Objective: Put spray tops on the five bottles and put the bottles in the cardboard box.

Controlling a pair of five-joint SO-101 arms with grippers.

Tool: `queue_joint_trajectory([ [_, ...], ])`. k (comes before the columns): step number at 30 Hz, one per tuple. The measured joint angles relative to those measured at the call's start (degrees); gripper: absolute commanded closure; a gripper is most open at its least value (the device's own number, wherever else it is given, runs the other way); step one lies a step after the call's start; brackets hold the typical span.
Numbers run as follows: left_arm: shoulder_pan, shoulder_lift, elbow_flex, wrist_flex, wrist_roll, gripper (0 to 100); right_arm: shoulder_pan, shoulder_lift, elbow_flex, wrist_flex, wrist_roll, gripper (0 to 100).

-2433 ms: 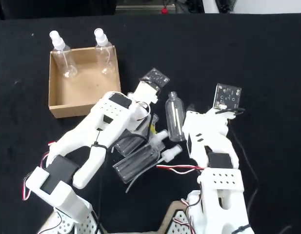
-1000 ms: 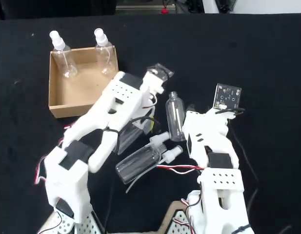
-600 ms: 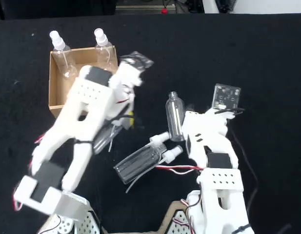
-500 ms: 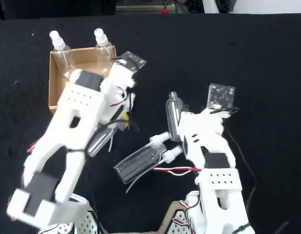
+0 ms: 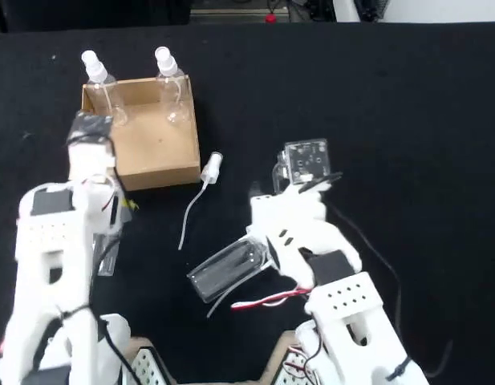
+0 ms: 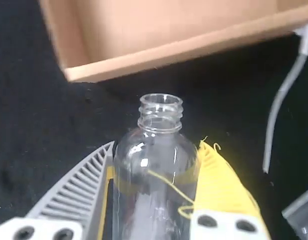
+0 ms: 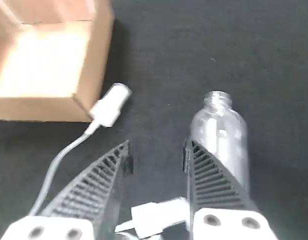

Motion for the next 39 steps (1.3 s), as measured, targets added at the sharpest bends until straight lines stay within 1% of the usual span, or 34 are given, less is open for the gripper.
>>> queue_joint_trajectory([
  [5,-1.14,-8.88,7.74,-5.63,3.96,88,-4.13,1.05,-2.90,0.00,0.00,83.2],
  [11,-1.23,-12.57,16.26,-16.09,8.09,88,-9.05,13.71,-11.78,0.00,0.00,82.8],
  [13,-1.23,-12.92,18.46,-18.99,9.41,88,-9.85,20.31,-16.00,0.00,-2.11,82.8],
  [17,-1.23,-13.10,21.10,-22.33,10.90,88,-9.85,34.11,-24.09,0.35,-10.20,82.8],
  [23,-1.23,-13.10,21.63,-23.65,11.43,88,-9.85,50.02,-38.07,7.21,-20.22,82.7],
  [28,-1.23,-13.10,21.63,-23.65,11.43,88,-9.05,58.99,-49.85,13.98,-26.02,75.6],
  [32,-1.23,-13.10,21.63,-23.65,11.43,88,-8.35,65.14,-56.70,17.32,-27.52,75.5],
  [39,-1.23,-13.10,21.63,-23.65,11.43,88,-6.07,74.55,-65.32,17.85,-27.96,75.5],
])
